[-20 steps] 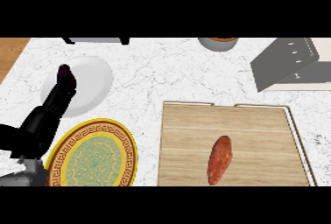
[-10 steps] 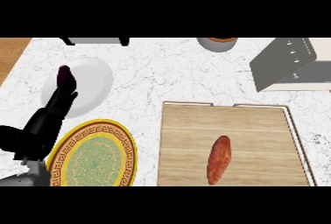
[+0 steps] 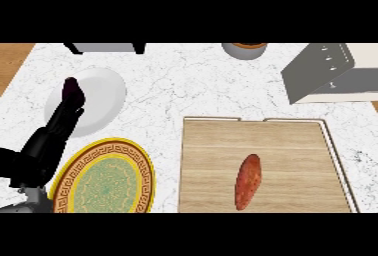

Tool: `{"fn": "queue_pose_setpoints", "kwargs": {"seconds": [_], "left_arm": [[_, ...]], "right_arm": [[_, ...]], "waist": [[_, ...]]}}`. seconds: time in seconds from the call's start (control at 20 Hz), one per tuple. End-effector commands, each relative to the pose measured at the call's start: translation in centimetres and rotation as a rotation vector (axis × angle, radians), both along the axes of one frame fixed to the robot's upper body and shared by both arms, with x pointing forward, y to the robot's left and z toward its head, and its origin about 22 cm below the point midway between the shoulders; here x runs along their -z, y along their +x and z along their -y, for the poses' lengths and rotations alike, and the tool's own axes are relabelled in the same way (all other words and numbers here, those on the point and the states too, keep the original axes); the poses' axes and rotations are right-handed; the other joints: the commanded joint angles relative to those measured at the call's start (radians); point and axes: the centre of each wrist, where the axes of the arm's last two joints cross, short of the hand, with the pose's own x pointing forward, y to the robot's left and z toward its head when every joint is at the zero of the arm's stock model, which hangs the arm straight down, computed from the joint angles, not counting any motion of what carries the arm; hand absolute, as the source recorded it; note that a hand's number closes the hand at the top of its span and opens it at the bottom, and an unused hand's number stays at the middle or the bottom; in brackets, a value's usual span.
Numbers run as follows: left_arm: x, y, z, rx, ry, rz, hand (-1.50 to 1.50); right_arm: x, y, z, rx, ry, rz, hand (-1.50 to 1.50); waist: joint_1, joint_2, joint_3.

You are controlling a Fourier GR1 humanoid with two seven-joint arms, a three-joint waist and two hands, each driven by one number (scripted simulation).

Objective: Pick the pear from the tray and place it in the tiered shelf

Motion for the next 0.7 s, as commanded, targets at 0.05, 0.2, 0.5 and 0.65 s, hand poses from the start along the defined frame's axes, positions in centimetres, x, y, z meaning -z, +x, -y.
{"fn": "queue_pose_setpoints", "kwargs": {"seconds": [0.05,0.2,0.5,0.65], "left_arm": [[-0.1,-0.2,0.1,-0.010,0.020,0.000,0.00],[0.1,0.0,-1.3,-0.023,0.005,-0.006,0.00],[0.5,0.1,-0.9,-0.032,0.003,-0.009,0.00],[0.3,-0.8,-1.1,-0.019,-0.013,-0.004,0.00]], "right_arm": [[-3.6,-3.0,2.5,-0.009,0.328,0.190,-1.50],[-5.8,-6.4,5.9,0.004,0.486,0.211,-1.50],[-5.5,-14.4,12.4,-0.026,0.604,0.204,-1.50],[-3.1,-17.3,15.4,-0.072,0.645,0.245,-1.50]], "waist": [[-0.017,-0.007,0.002],[-0.017,-0.002,0.001],[-0.036,-0.003,0.001],[-0.027,-0.002,0.003]]}}
